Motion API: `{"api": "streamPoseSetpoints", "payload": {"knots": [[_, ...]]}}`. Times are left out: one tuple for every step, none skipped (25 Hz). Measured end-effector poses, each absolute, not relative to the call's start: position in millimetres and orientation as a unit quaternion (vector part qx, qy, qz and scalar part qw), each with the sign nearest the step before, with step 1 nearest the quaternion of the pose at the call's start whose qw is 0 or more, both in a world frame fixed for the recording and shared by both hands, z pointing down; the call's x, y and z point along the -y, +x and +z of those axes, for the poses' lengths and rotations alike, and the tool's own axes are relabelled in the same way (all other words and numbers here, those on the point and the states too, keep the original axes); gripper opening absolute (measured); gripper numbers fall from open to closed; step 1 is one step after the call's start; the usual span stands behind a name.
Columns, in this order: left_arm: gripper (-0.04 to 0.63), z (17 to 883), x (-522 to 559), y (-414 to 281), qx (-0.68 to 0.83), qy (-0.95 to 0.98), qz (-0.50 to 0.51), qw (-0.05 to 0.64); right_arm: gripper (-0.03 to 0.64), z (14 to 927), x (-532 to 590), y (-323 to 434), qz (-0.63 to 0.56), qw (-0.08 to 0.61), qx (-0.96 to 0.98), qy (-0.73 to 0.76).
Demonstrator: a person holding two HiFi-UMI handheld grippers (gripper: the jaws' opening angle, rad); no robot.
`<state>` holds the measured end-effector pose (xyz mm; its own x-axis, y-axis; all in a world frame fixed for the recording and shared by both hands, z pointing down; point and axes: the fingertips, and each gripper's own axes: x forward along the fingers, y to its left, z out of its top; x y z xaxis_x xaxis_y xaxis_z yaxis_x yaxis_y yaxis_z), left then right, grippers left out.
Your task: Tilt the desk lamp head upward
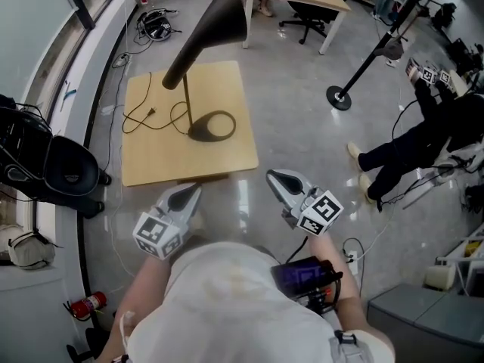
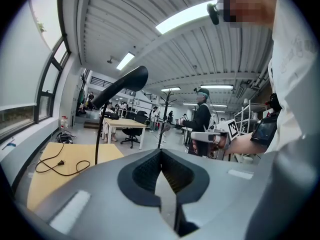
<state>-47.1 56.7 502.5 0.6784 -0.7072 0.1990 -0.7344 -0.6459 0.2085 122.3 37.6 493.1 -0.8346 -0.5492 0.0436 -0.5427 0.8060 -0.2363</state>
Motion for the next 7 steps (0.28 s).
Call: {"api": "streamPoseSetpoints", "payload": {"knots": [[0.002, 501.0, -55.2, -47.0, 0.400, 0.905, 0.050, 0.135, 0.012, 490.6, -35.8, 122.8, -0.119, 0.016, -0.951, -0.287], [0.002, 499.5, -53.9, -47.3, 0.402, 0.905, 0.049, 0.133, 0.012, 488.5, -34.9, 122.5, -0.117, 0.018, -0.951, -0.285], [0.002, 498.8, -53.3, -47.9, 0.403, 0.904, 0.049, 0.133, 0.012, 487.3, -35.1, 121.8, -0.115, 0.018, -0.952, -0.284], [0.002, 498.9, -53.2, -48.5, 0.404, 0.904, 0.048, 0.133, 0.012, 487.0, -35.7, 121.3, -0.114, 0.018, -0.952, -0.283], [0.002, 499.6, -53.3, -49.2, 0.405, 0.903, 0.048, 0.133, 0.012, 487.3, -36.3, 121.1, -0.113, 0.016, -0.953, -0.282], [0.002, 500.5, -53.6, -49.9, 0.407, 0.902, 0.048, 0.134, 0.012, 487.9, -36.8, 120.9, -0.113, 0.014, -0.953, -0.281], [0.002, 501.6, -54.0, -50.6, 0.408, 0.902, 0.048, 0.134, 0.012, 488.5, -37.2, 120.8, -0.112, 0.013, -0.953, -0.281]]}}
